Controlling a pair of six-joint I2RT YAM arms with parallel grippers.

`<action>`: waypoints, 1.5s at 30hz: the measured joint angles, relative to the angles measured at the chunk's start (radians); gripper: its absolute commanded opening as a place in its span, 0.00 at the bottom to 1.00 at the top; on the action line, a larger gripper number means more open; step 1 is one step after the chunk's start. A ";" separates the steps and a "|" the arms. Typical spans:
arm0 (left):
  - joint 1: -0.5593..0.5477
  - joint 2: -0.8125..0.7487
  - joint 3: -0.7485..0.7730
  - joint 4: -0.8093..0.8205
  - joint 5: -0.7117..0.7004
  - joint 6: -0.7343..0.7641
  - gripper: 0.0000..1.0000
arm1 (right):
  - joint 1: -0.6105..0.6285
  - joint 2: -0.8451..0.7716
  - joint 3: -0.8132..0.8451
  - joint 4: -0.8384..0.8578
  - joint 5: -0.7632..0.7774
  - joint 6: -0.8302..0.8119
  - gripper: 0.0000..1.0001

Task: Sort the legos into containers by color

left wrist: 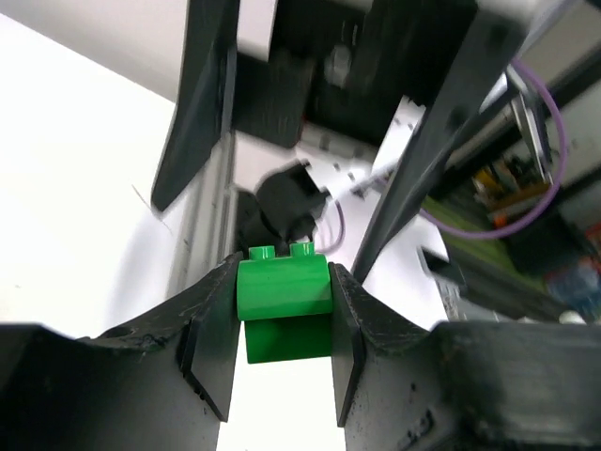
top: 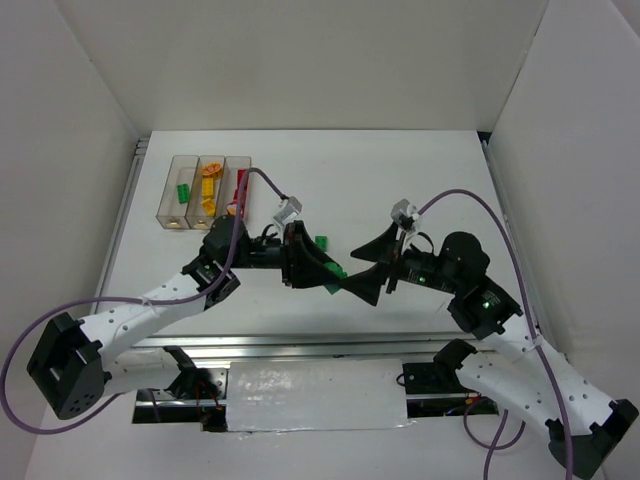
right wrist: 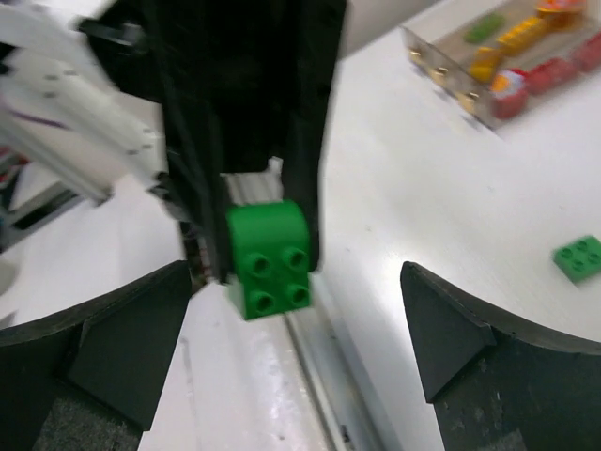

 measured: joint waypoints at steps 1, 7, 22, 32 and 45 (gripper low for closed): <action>0.000 -0.001 0.000 -0.008 0.023 0.016 0.00 | -0.018 -0.001 0.018 -0.005 -0.038 0.013 0.97; 0.000 -0.030 0.000 -0.054 0.108 0.113 0.00 | -0.026 0.043 0.102 -0.006 -0.216 0.082 0.85; 0.000 -0.059 -0.010 -0.002 0.166 0.126 0.00 | -0.033 0.094 0.101 -0.024 -0.317 0.098 0.67; 0.000 -0.057 -0.010 0.039 0.173 0.087 0.00 | -0.033 0.099 0.074 -0.018 -0.359 0.093 0.67; 0.003 -0.013 -0.010 0.174 0.185 -0.003 0.00 | -0.033 0.080 0.069 0.033 -0.330 0.130 0.55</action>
